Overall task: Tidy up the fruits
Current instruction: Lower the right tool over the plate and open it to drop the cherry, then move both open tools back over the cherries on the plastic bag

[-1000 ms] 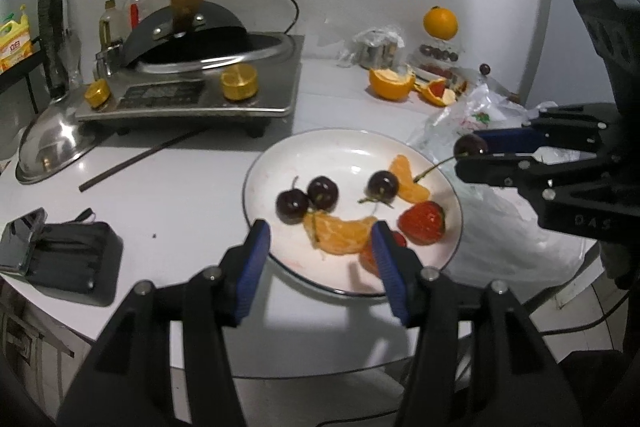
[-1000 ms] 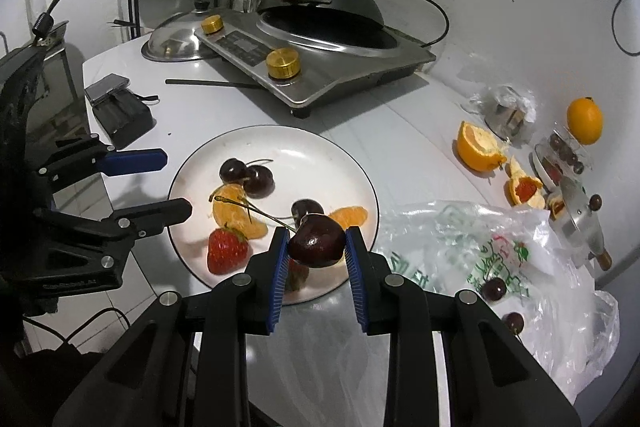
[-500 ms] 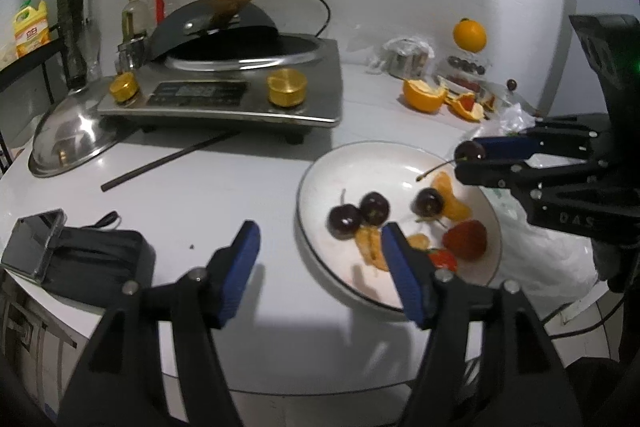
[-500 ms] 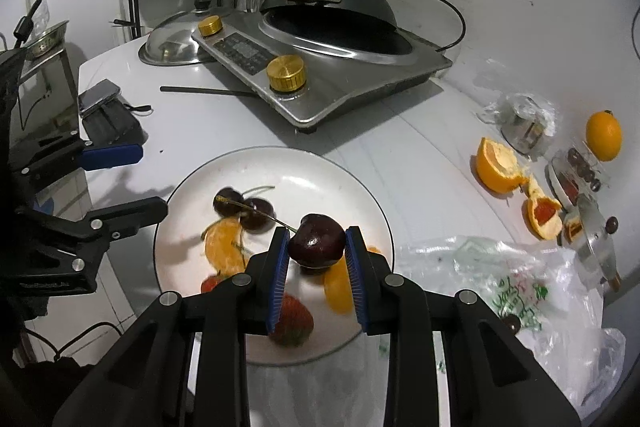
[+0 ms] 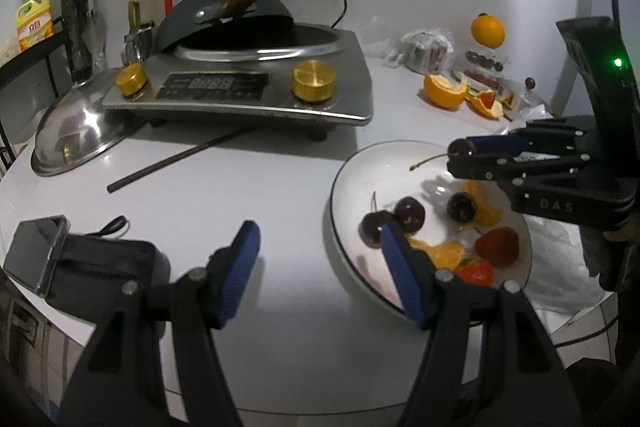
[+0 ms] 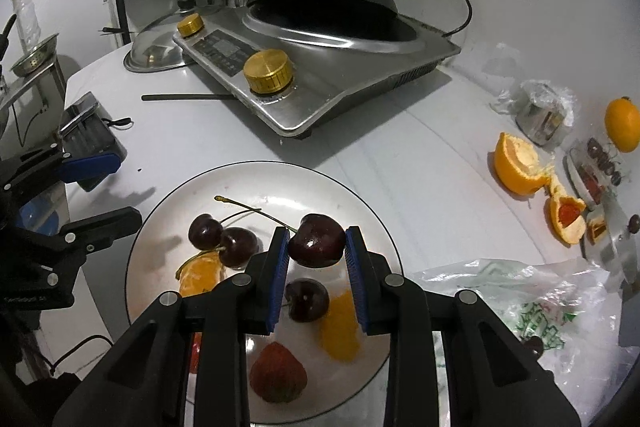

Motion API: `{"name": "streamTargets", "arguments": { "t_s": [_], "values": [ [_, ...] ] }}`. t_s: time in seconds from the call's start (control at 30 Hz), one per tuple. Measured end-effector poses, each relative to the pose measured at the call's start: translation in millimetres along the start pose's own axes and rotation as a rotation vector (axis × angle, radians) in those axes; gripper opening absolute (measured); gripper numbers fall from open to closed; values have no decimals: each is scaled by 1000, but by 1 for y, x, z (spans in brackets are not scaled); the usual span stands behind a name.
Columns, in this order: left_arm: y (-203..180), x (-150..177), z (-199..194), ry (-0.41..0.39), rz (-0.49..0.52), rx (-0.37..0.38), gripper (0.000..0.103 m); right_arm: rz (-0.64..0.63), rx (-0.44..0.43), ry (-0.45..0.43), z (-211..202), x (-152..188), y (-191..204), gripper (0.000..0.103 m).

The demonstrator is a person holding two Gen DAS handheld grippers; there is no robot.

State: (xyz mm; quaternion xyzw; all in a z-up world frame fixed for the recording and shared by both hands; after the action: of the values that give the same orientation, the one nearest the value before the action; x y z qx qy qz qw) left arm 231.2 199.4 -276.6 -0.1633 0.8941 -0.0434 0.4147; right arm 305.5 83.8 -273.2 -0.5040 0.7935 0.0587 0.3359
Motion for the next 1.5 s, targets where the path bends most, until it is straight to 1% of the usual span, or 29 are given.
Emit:
{"name": "streamTargets", "arguments": {
  "t_s": [0.33,0.57,0.6,0.63,0.7,0.73,1.07,1.5],
  "values": [
    [3,0,9,19,-15,-5,65,17,-43,46,24,6,7,30],
    [-1,0,9,17,-19,1,65,22,-50,49,27,8,10,31],
    [-1,0,8,17,-19,2,65,22,-50,48,27,9,10,32],
    [-2,0,8,16,-17,3,65,24,-48,44,25,9,10,39],
    [-5,-1,5,11,-11,7,65,33,-52,34,21,8,9,48],
    [-6,-2,5,10,-9,9,65,37,-52,28,19,7,8,49],
    [-24,-3,-6,-8,17,16,65,55,-19,-12,-10,14,-4,49],
    [-67,-3,-21,-30,93,26,65,101,39,-66,-59,43,-32,49]
  ]
}}
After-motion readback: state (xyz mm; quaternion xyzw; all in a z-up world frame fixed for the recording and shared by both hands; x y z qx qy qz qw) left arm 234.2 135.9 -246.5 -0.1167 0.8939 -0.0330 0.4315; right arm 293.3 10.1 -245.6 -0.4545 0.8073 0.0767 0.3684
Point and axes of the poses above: each gripper's, at about its wrist camera, not at the fingertips, and z roughly the way its jaws point, y to its left, x to its underside, the point moved 9 cm from there along z, roughly the way its jaws point, and after that the axes turned 10 degrees about -z, right-handed, at the moved point
